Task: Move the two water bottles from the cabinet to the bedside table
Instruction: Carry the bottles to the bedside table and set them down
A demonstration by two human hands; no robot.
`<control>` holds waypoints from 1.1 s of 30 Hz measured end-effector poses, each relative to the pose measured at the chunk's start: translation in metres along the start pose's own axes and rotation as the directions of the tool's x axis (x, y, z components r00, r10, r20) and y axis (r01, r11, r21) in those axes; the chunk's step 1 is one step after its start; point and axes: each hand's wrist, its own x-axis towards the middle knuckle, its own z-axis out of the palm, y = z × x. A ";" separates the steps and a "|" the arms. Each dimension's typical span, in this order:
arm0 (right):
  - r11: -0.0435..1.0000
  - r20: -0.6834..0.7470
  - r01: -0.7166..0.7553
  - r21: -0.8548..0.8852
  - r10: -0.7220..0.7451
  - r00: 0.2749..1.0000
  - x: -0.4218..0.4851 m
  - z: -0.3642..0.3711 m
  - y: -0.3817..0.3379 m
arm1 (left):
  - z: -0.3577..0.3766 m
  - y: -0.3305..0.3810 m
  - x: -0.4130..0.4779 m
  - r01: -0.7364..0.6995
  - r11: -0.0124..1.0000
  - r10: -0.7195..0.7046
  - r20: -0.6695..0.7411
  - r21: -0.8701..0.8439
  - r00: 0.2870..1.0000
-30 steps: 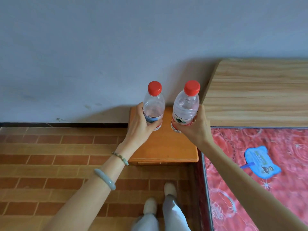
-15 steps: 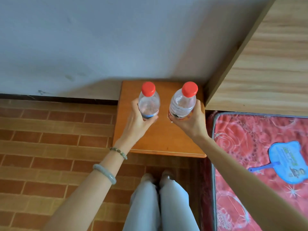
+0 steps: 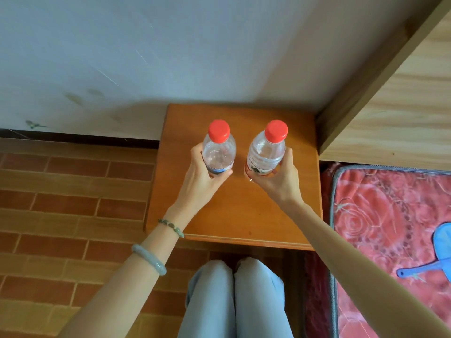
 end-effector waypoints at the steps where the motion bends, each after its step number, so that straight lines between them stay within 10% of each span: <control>1: 1.000 0.000 -0.003 -0.005 0.003 1.000 0.002 0.002 0.002 | 0.001 -0.003 0.002 -0.004 1.000 0.004 -0.002 0.000 1.000; 23: 0.986 0.157 -0.124 -0.108 0.140 0.978 0.005 -0.009 -0.019 | -0.011 0.004 0.005 0.065 0.996 -0.067 0.025 0.059 0.997; 33: 0.939 0.291 -0.009 -0.344 0.115 0.950 -0.034 -0.103 -0.176 | -0.110 0.147 -0.026 -0.018 0.840 -0.022 0.066 0.543 0.998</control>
